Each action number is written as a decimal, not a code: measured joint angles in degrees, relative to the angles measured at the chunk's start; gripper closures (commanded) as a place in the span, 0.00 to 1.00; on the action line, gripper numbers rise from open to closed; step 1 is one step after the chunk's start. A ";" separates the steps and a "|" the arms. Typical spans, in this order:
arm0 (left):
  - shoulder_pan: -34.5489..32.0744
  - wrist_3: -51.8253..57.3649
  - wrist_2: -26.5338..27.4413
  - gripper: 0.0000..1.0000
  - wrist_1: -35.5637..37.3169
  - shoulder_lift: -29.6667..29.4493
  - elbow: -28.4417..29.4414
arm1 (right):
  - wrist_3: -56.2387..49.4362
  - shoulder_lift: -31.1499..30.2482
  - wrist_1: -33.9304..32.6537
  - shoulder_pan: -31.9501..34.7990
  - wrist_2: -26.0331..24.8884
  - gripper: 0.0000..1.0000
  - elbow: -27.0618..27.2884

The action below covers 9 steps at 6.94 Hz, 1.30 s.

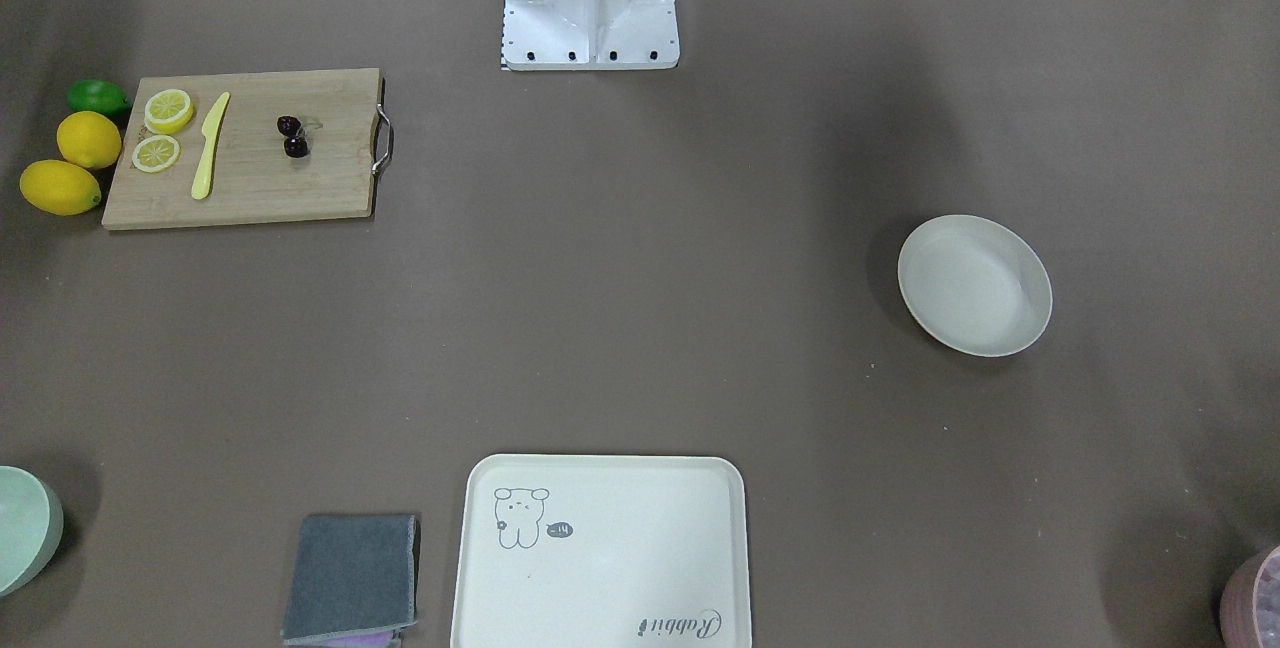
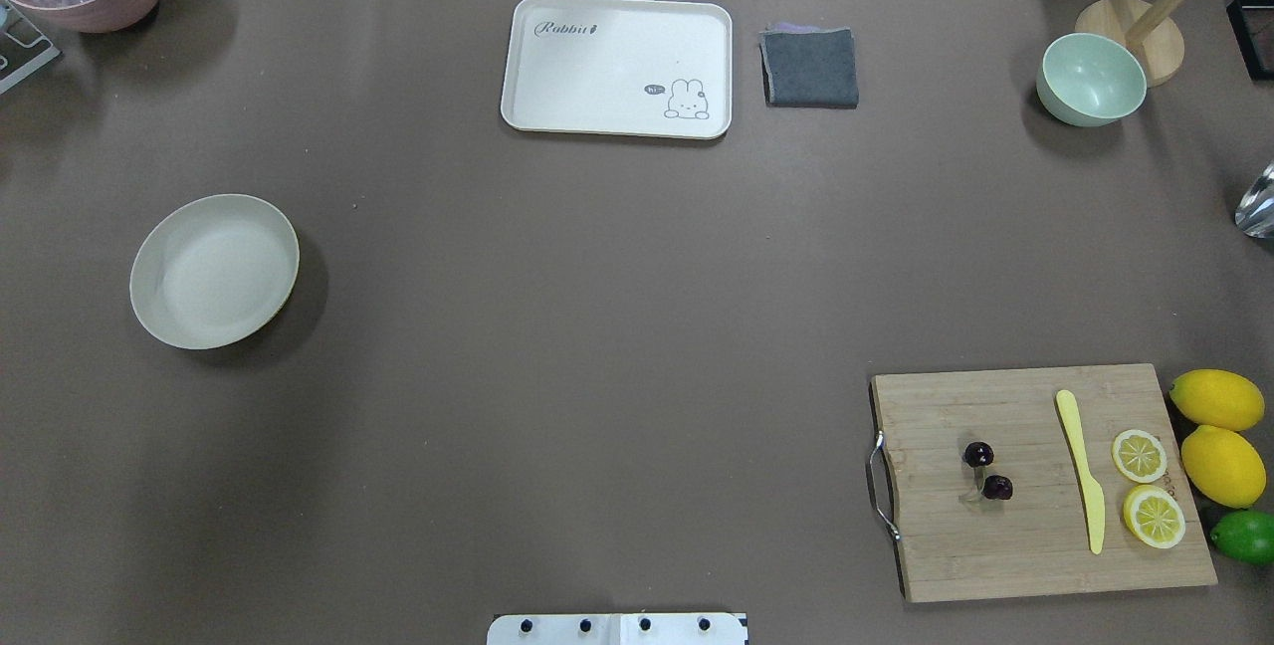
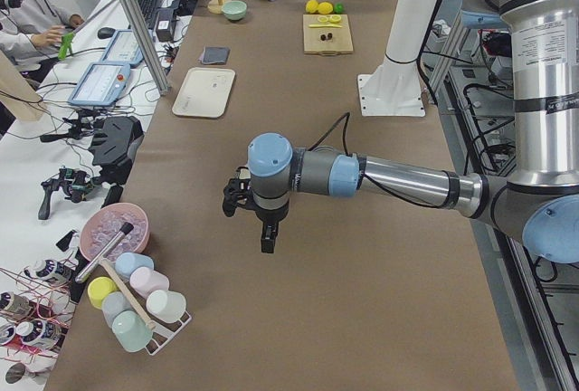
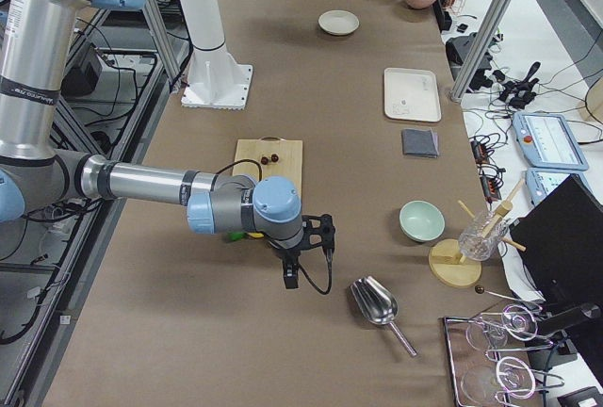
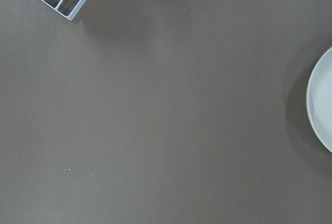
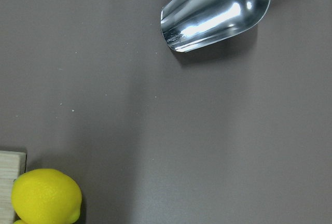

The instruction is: Place red cherry on plate

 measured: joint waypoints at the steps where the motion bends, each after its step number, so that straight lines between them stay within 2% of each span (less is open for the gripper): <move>1: -0.01 0.02 0.00 0.02 0.00 0.19 -0.14 | 0.00 -0.02 0.00 0.03 0.12 0.00 0.00; 5: 0.00 0.04 0.15 0.02 -0.70 0.55 -4.14 | -0.06 -0.19 0.08 3.14 0.27 0.00 1.09; 7: -0.85 0.00 0.33 0.02 -2.00 -1.34 -5.37 | 0.22 0.18 0.33 6.81 0.43 0.00 5.08; 9: -2.63 -0.29 0.29 0.02 -10.70 -3.56 -3.73 | 0.59 1.58 4.02 11.57 3.06 0.00 6.62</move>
